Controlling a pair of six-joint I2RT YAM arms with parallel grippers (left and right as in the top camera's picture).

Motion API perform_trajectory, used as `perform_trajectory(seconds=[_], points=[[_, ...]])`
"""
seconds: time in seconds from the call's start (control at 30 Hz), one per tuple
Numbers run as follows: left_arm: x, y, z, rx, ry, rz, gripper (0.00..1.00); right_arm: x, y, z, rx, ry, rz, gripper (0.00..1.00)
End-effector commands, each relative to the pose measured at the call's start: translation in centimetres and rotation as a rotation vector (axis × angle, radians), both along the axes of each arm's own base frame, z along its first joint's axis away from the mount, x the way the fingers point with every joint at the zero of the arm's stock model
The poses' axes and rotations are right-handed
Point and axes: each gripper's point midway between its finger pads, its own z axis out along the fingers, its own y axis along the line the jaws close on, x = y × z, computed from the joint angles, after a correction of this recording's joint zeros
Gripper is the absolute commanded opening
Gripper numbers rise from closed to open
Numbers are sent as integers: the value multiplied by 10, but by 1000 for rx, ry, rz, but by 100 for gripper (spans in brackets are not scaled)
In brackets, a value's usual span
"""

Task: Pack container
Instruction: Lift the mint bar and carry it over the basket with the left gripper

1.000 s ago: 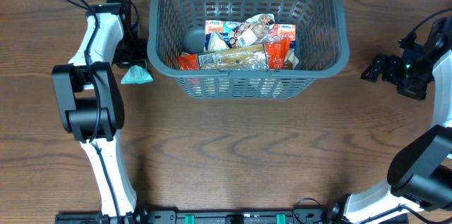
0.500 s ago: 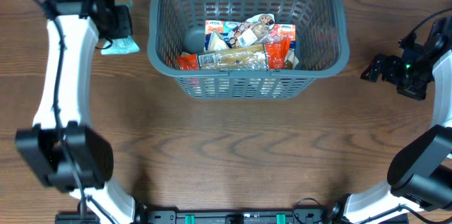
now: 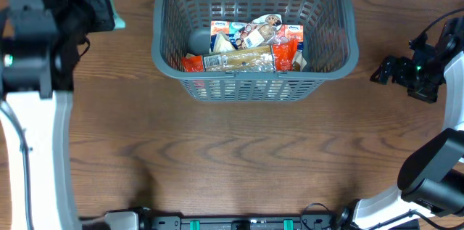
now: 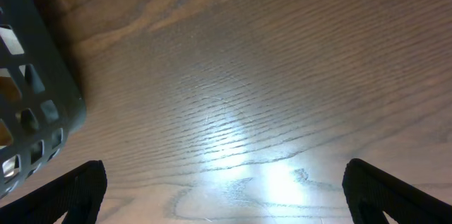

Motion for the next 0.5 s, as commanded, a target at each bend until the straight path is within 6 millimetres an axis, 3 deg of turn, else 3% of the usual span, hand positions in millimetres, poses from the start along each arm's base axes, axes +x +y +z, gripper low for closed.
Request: perform_trajectory(seconds=[0.0, 0.17, 0.47], points=[[-8, -47, 15, 107, -65, -244, 6, -1, 1, -2, 8, 2, 12, 99], [-19, -117, 9, 272, -110, -561, 6, -1, 1, -2, 8, 2, 12, 99], [-21, -202, -14, 594, -231, -946, 7, -1, 1, -2, 9, 3, 13, 99]])
